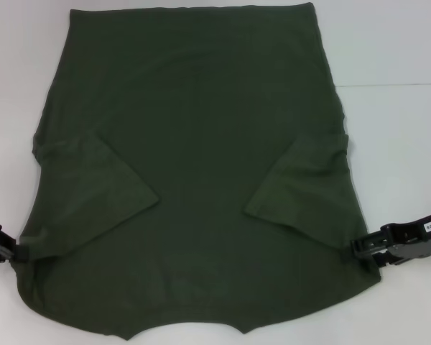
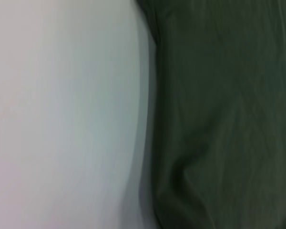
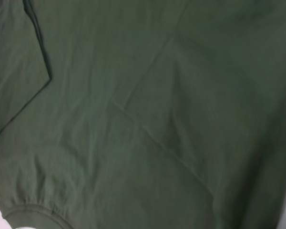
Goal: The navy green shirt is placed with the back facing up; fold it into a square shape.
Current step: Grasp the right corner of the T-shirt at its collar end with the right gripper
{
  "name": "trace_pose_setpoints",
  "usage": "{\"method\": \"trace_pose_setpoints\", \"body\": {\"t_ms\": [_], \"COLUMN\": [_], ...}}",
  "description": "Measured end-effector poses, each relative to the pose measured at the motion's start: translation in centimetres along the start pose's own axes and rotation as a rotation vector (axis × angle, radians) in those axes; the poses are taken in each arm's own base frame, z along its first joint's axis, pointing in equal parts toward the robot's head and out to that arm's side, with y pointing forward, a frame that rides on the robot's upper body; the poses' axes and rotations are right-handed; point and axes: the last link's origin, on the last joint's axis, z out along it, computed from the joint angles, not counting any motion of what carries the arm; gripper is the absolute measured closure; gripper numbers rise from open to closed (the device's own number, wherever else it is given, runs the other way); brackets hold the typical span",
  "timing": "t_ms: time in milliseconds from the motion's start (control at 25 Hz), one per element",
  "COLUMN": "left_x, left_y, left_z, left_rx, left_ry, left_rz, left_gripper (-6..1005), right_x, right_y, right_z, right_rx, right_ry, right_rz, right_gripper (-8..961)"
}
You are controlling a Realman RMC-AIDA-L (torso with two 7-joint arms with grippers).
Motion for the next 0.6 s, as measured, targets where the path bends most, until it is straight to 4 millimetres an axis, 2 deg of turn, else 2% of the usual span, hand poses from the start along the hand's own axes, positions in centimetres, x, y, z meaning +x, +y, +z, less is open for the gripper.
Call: {"method": "trace_pose_setpoints", "body": {"t_ms": [600], "left_x": [0.7], "left_y": [0.5], "left_z": [-0.2], "left_rx": [-0.001], "left_ry": [0.008], "left_rz": [0.016], "left_gripper": [995], "right_x": [-0.4], "right_y": [1.1], "right_z": [0.6], "right_rx": [-0.014], "right_ry": [0.028], "right_rz": [-0.024], "right_gripper": [64]}}
